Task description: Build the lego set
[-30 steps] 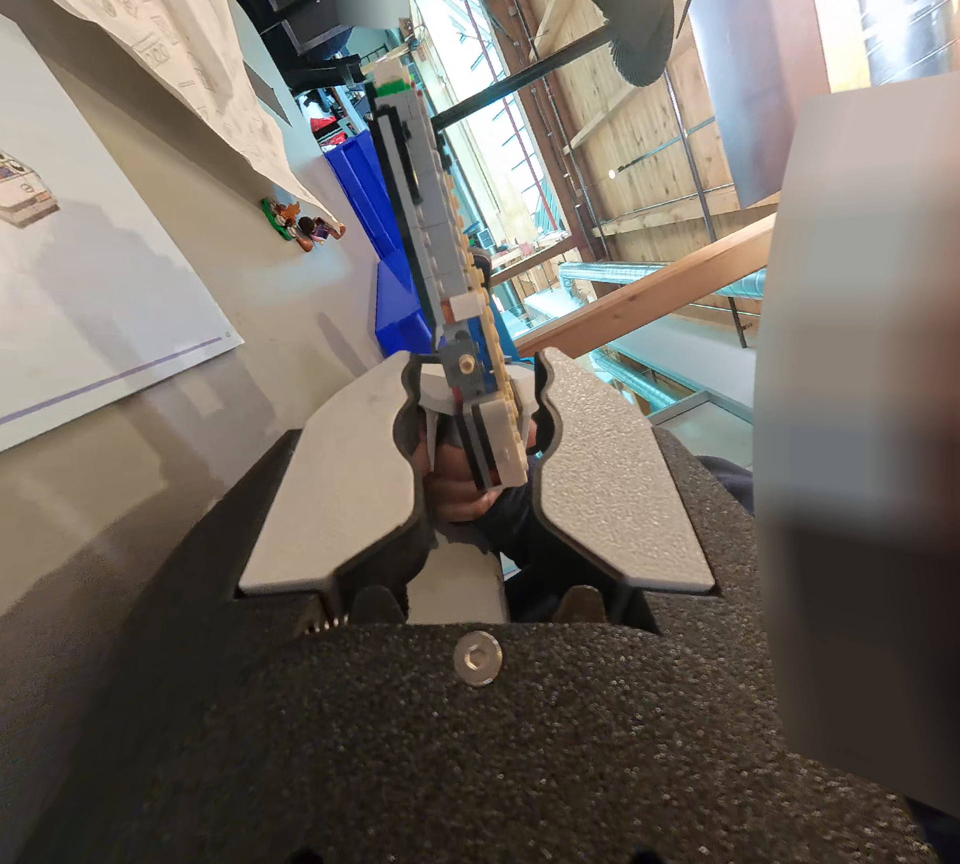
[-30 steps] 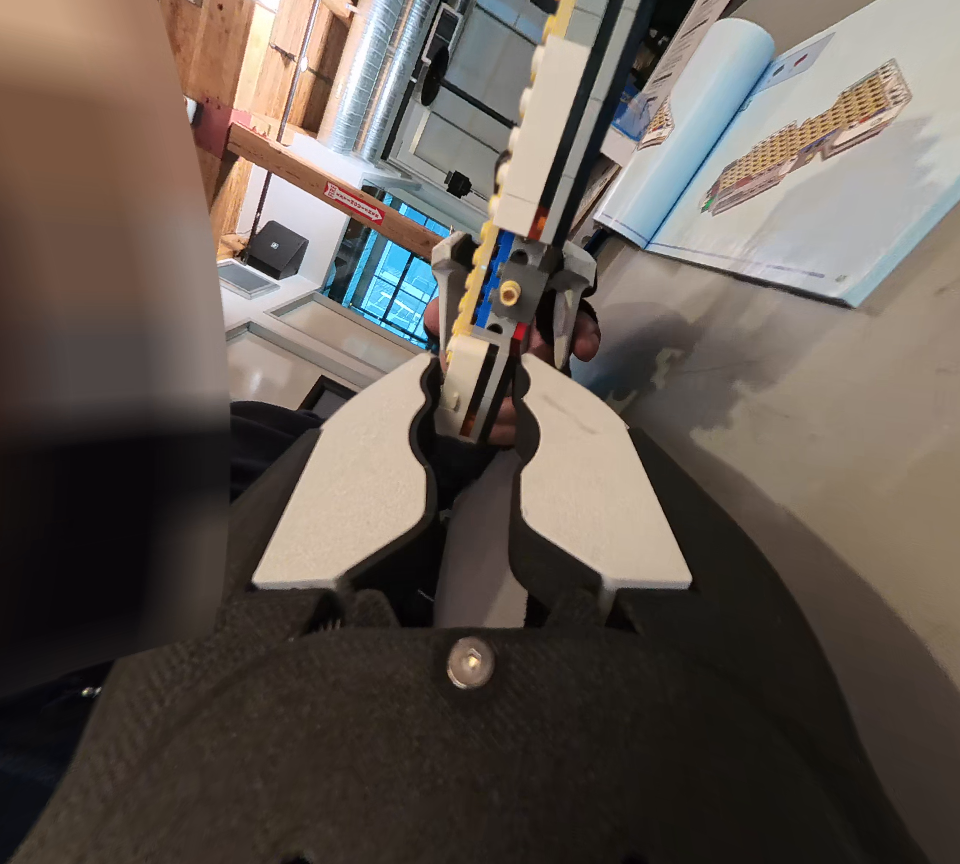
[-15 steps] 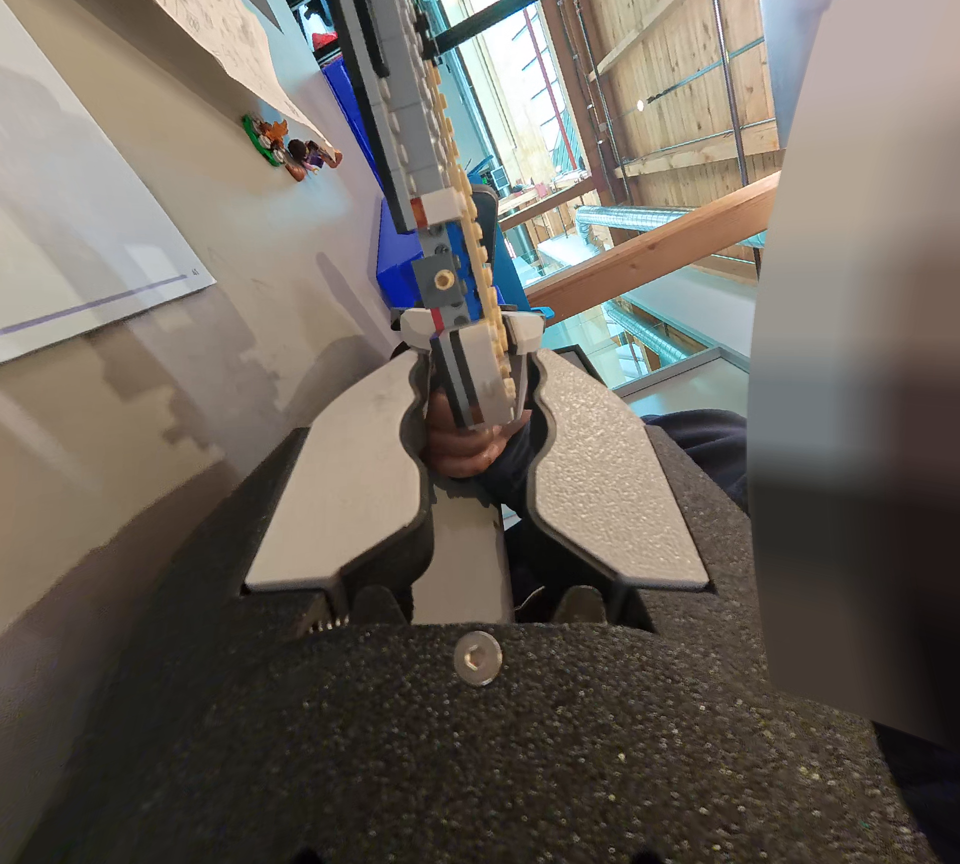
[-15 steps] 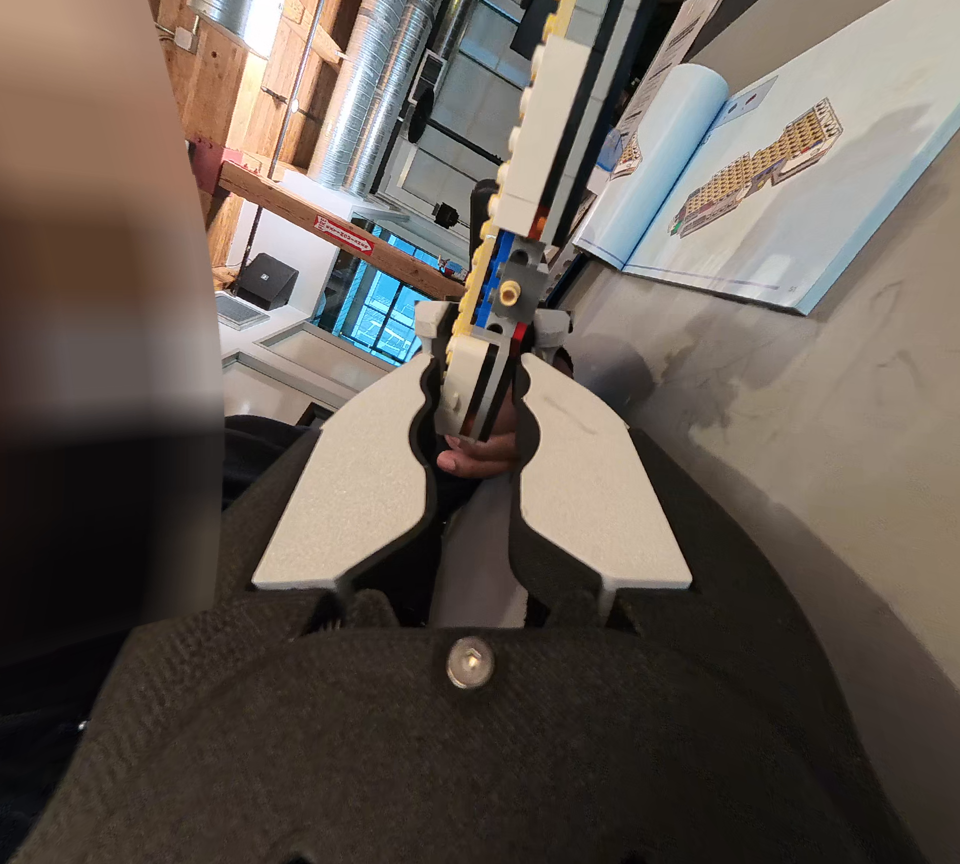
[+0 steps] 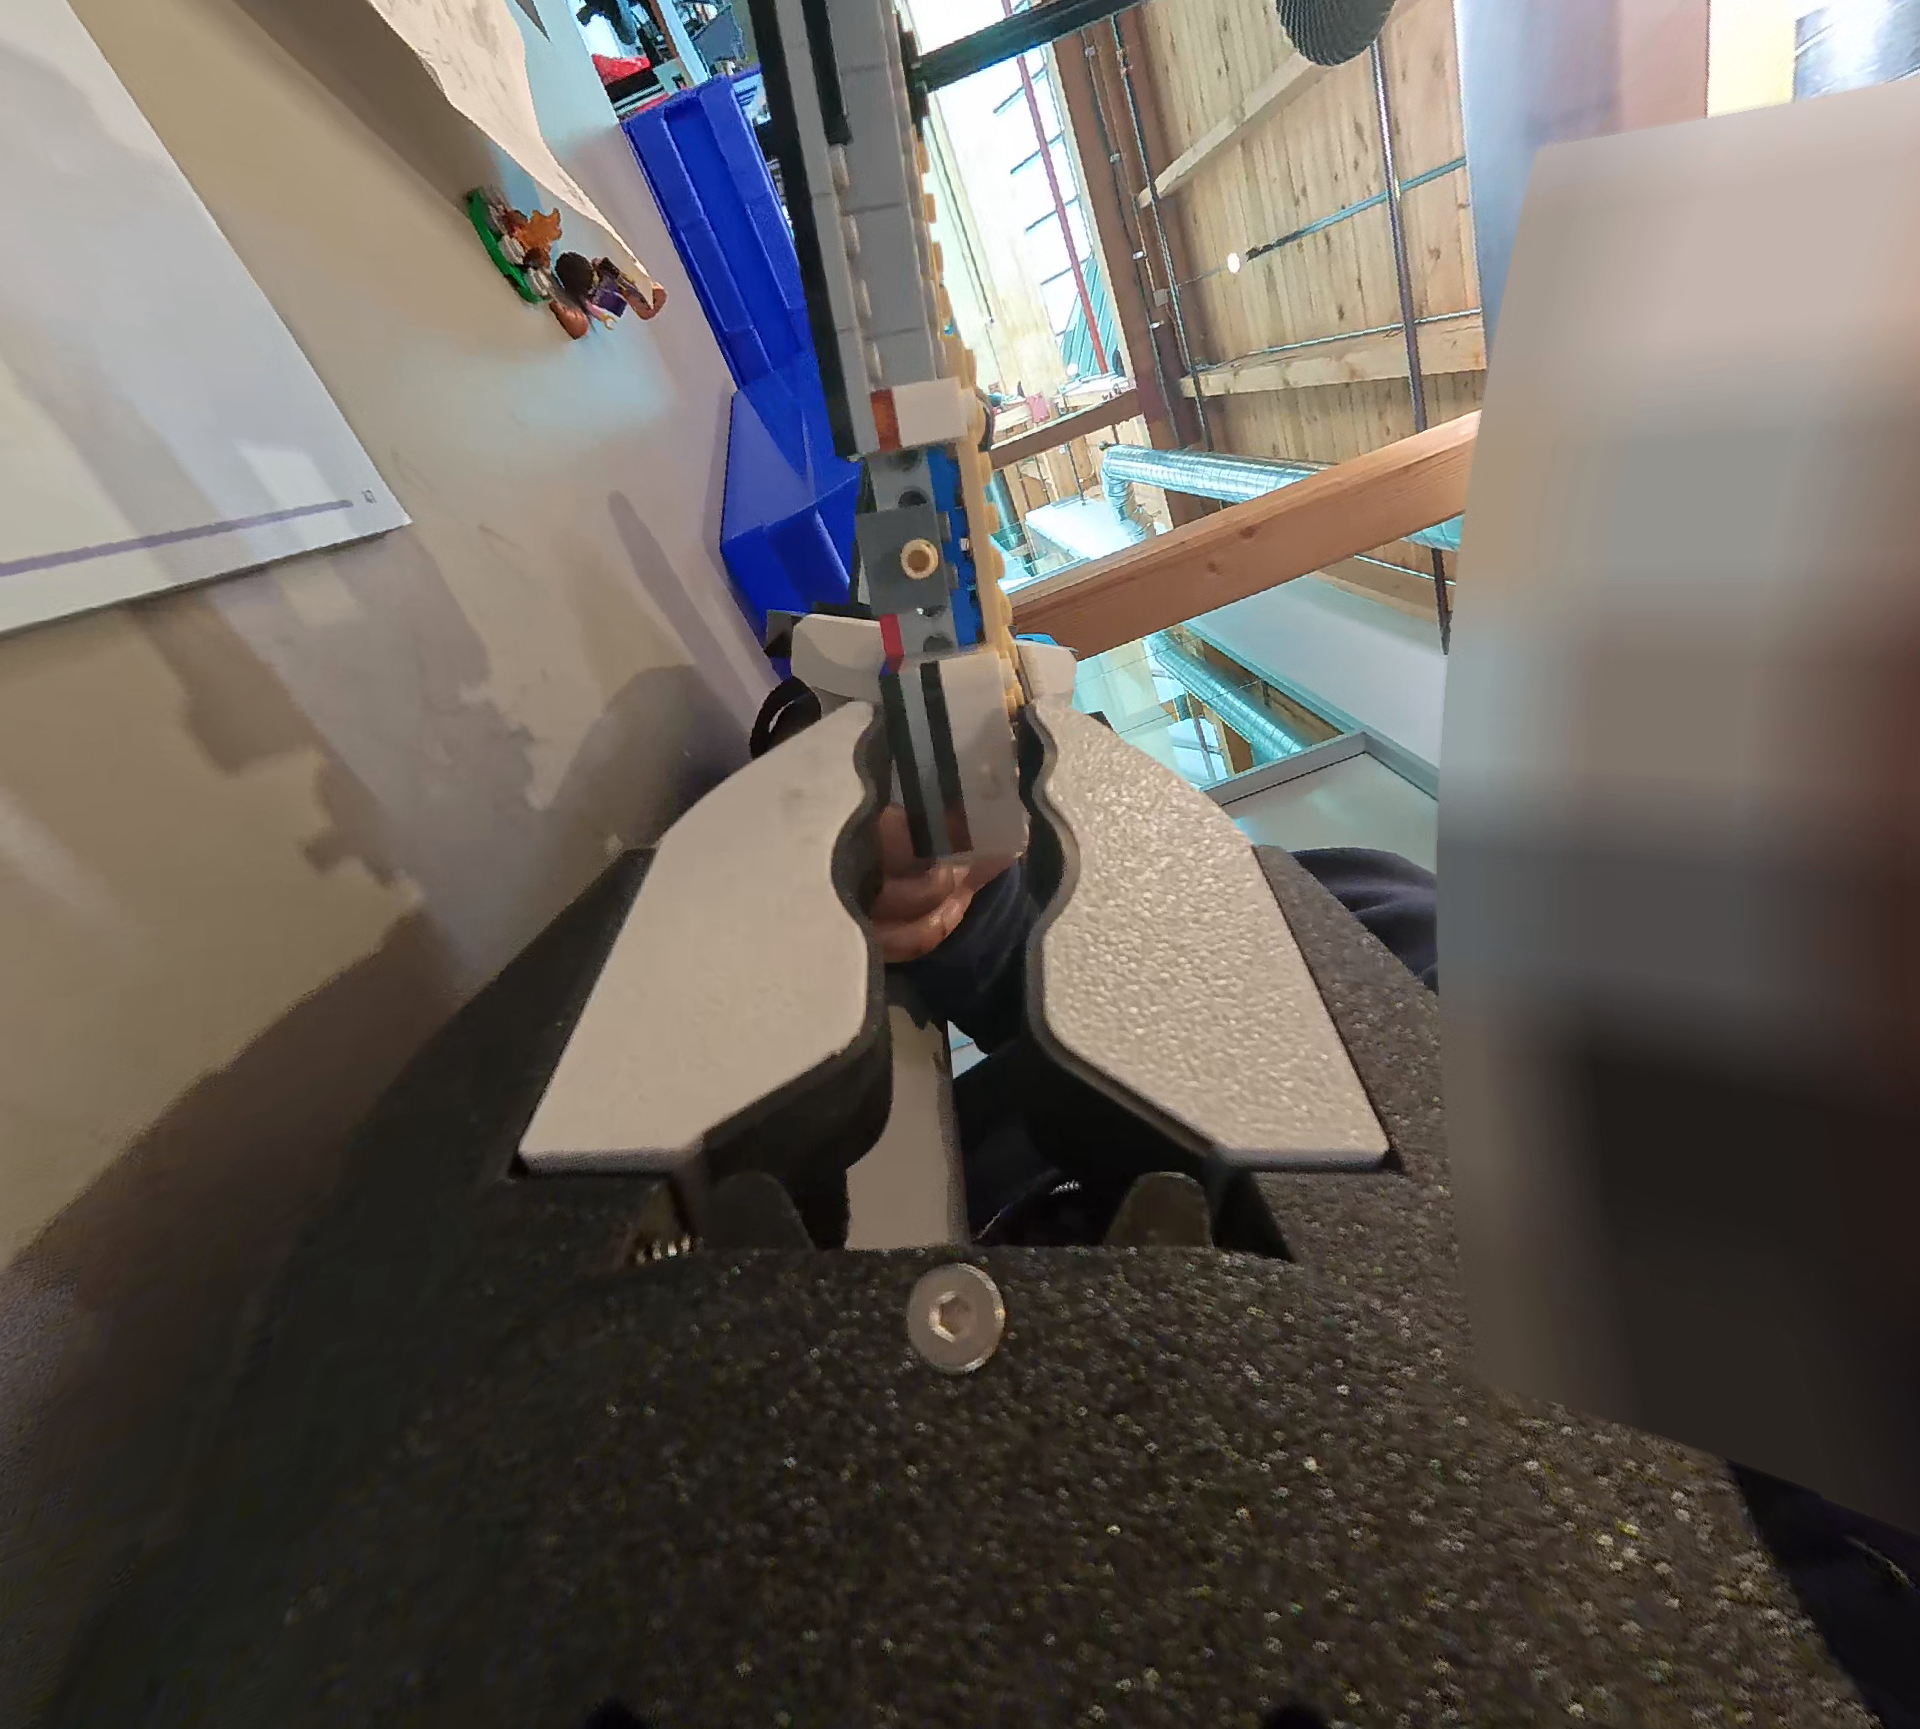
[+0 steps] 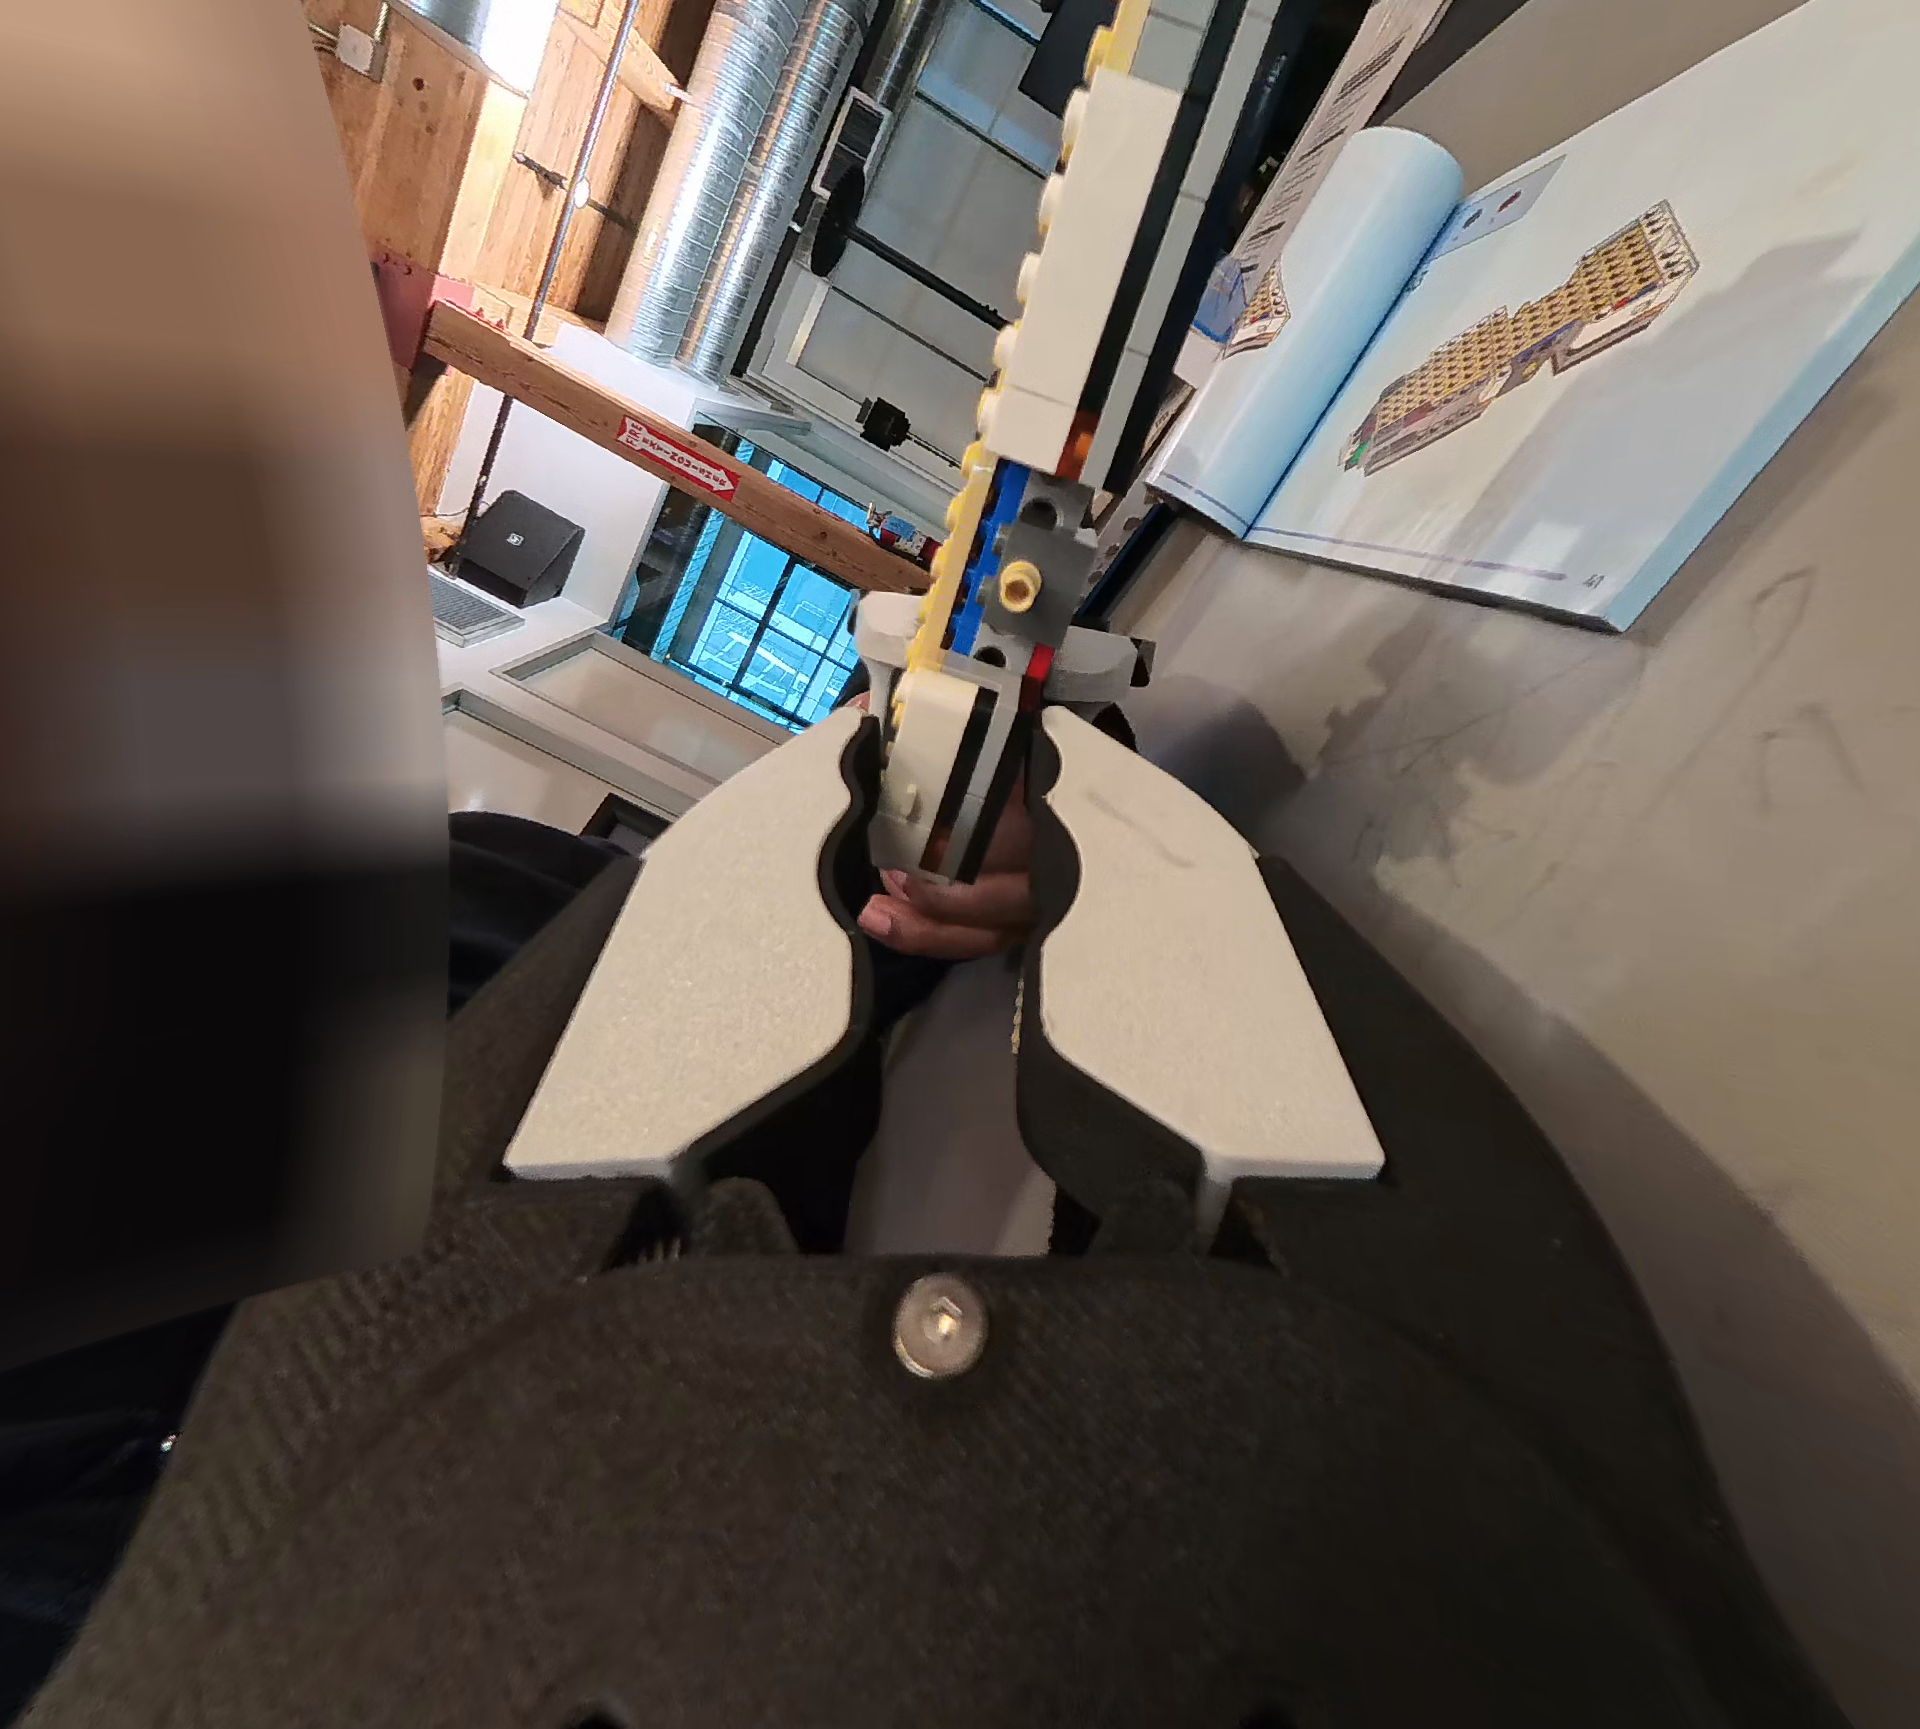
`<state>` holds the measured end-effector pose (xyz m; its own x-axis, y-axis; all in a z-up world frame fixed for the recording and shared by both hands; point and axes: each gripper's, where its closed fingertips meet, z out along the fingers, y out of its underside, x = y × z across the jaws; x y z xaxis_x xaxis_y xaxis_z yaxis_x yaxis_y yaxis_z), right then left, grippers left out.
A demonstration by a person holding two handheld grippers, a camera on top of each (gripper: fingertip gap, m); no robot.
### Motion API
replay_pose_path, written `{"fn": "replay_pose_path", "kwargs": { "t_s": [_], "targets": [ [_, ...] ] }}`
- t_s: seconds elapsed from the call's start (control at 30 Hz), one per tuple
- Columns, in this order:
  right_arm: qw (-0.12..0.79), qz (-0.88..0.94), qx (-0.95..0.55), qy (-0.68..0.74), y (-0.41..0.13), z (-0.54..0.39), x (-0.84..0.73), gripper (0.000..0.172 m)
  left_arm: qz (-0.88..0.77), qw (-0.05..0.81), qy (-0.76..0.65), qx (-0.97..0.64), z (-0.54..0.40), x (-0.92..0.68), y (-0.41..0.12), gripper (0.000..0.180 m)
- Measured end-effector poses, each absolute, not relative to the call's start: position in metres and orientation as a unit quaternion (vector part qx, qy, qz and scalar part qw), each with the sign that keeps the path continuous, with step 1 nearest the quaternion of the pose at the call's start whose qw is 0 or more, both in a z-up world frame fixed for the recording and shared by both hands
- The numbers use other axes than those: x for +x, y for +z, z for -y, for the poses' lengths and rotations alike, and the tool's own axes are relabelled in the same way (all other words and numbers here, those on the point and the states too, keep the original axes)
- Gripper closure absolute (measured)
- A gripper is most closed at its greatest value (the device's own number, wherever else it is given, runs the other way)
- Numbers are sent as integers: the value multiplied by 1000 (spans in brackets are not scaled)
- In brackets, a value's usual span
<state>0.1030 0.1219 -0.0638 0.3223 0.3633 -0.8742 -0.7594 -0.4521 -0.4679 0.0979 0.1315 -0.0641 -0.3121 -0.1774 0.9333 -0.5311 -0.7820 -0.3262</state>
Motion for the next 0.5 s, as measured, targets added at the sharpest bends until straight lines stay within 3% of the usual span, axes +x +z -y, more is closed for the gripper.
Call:
{"fn": "replay_pose_path", "kwargs": {
  "t_s": [0.5],
  "targets": [
    [512, -135, -642, 554, -60, -120, 100, 141, 286, 141, 763, 562, -131, 96, -61, 159]
  ]
}}
